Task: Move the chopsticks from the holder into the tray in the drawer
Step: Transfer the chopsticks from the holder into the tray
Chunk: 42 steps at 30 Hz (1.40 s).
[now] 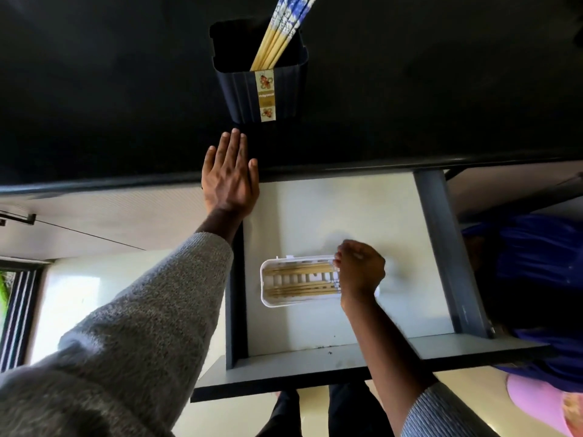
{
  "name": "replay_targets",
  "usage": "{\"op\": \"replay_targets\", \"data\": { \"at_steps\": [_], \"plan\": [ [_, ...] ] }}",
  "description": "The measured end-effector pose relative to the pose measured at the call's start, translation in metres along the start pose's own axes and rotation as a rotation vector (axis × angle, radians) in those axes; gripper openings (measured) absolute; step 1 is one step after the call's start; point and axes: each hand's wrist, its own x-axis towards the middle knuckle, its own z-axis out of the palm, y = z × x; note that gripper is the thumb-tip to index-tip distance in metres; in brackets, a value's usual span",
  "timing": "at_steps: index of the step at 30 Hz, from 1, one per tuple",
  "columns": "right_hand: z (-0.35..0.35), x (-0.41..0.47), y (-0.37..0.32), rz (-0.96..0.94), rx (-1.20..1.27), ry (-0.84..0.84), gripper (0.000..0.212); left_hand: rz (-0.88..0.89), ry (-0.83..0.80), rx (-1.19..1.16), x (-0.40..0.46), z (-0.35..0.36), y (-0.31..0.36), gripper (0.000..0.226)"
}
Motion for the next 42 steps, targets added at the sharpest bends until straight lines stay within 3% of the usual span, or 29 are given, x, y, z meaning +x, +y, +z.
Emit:
{"op": "replay_targets", "data": {
  "at_steps": [2, 6, 10, 15, 19, 23, 30, 32, 42],
  "plan": [
    [0.014, -0.003, -0.025, -0.191, 0.027, -0.053, 0.028, 0.014, -0.007, -0.019, -0.001, 0.002, -0.001, 0.062],
    [0.056, 0.005, -0.085, -0.454, 0.033, -0.17, 0.01, 0.018, -0.029, 0.0, 0.002, 0.001, -0.001, 0.061],
    [0.102, 0.018, -0.153, -0.558, 0.108, -0.251, 0.007, 0.01, -0.051, 0.003, 0.001, -0.002, 0.001, 0.062],
    [0.149, 0.032, -0.224, -0.632, 0.119, -0.196, 0.006, -0.001, -0.096, -0.015, 0.001, -0.005, 0.001, 0.064],
    [0.181, 0.053, -0.266, -0.513, 0.058, -0.211, 0.025, -0.007, -0.105, -0.013, 0.002, -0.007, 0.001, 0.066],
    [0.204, 0.07, -0.286, -0.422, -0.078, -0.269, 0.012, -0.011, -0.103, 0.004, 0.003, -0.006, 0.003, 0.065],
    [0.218, 0.074, -0.294, -0.304, -0.11, -0.269, 0.017, -0.021, -0.104, 0.011, 0.003, -0.003, 0.002, 0.064],
    [0.219, 0.073, -0.296, -0.263, -0.111, -0.259, 0.027, -0.022, -0.105, 0.009, 0.003, -0.004, 0.003, 0.065],
    [0.216, 0.067, -0.298, -0.332, -0.129, -0.229, 0.012, -0.012, -0.111, 0.011, 0.003, -0.005, 0.001, 0.065]
  ]
}}
